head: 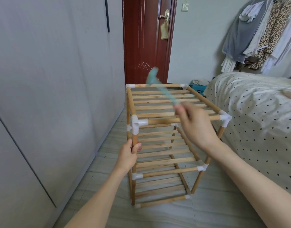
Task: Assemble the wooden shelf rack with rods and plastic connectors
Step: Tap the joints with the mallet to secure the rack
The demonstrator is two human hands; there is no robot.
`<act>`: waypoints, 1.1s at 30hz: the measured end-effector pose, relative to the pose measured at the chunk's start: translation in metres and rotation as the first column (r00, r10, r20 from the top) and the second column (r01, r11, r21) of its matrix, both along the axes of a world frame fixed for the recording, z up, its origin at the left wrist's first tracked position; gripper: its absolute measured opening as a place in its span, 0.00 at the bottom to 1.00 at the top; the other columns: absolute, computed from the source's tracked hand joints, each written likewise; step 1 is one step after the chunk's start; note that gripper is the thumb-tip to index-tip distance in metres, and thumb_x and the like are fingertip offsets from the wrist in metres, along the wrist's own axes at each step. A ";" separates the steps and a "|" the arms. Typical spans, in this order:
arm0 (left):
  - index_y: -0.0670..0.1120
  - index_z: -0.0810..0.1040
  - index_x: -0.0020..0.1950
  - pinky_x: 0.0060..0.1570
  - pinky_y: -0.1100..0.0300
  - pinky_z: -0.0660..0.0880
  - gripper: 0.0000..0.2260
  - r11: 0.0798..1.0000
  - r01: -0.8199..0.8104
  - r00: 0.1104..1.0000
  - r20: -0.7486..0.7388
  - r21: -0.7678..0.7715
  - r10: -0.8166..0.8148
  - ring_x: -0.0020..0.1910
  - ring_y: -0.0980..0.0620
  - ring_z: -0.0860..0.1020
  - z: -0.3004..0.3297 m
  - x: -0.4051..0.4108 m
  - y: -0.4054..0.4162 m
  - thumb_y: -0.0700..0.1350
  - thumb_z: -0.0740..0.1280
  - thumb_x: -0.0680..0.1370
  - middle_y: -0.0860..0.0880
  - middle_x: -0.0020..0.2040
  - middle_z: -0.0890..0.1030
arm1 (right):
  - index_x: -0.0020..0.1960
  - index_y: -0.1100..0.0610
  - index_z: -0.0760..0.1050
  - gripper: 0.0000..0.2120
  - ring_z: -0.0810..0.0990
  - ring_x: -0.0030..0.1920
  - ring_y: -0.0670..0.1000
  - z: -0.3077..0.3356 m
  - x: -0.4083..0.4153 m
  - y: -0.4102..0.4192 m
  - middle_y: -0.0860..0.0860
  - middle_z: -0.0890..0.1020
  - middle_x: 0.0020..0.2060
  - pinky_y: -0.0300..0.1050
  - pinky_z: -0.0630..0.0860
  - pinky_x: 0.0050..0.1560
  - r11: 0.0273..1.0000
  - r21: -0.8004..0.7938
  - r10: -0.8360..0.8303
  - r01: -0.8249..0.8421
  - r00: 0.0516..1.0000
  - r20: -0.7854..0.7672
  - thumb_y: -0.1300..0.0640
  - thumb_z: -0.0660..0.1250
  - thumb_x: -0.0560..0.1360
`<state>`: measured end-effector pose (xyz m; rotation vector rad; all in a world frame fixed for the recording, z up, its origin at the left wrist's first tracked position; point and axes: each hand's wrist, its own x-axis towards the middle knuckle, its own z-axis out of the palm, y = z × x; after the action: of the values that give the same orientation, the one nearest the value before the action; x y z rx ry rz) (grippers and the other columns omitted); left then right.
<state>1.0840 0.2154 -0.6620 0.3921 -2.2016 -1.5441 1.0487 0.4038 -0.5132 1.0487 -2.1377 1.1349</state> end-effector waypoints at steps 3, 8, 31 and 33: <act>0.52 0.72 0.45 0.42 0.67 0.70 0.07 1.000 -0.011 1.000 0.012 -0.006 0.011 0.46 0.58 0.78 0.001 0.001 0.001 0.43 0.60 0.81 0.51 0.44 0.80 | 0.45 0.57 0.69 0.10 0.71 0.26 0.44 -0.015 0.012 -0.004 0.47 0.71 0.29 0.36 0.68 0.25 0.997 0.079 -0.002 0.000 0.999 0.033 0.54 0.53 0.81; 0.51 0.73 0.45 0.42 0.68 0.70 0.06 1.000 -0.011 1.000 0.013 -0.012 0.012 0.46 0.57 0.79 0.000 0.000 0.000 0.42 0.60 0.80 0.51 0.44 0.80 | 0.38 0.51 0.70 0.14 0.69 0.26 0.42 0.001 0.005 -0.002 0.45 0.71 0.27 0.36 0.68 0.30 0.998 0.063 0.023 -0.029 0.996 0.090 0.52 0.54 0.81; 0.39 0.72 0.58 0.54 0.41 0.66 0.20 0.585 -0.430 0.900 -0.380 -0.688 0.214 0.56 0.37 0.70 0.045 0.003 0.052 0.31 0.67 0.67 0.37 0.57 0.73 | 0.39 0.61 0.73 0.21 0.74 0.35 0.57 -0.010 -0.038 0.159 0.52 0.74 0.29 0.46 0.68 0.36 0.827 0.391 -0.509 0.403 0.832 0.219 0.50 0.52 0.81; 0.42 0.68 0.68 0.65 0.40 0.60 0.27 0.475 -0.295 0.947 -0.321 -0.829 0.028 0.68 0.40 0.64 0.067 -0.016 0.073 0.36 0.64 0.68 0.40 0.68 0.68 | 0.37 0.60 0.74 0.21 0.73 0.30 0.52 -0.002 -0.039 0.167 0.51 0.73 0.27 0.43 0.66 0.30 0.806 0.471 -0.504 0.359 0.833 0.228 0.50 0.53 0.81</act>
<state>1.0677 0.2880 -0.5948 0.0387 -2.2943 -0.1802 1.0102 0.5705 -0.5150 0.4653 -2.7953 0.6884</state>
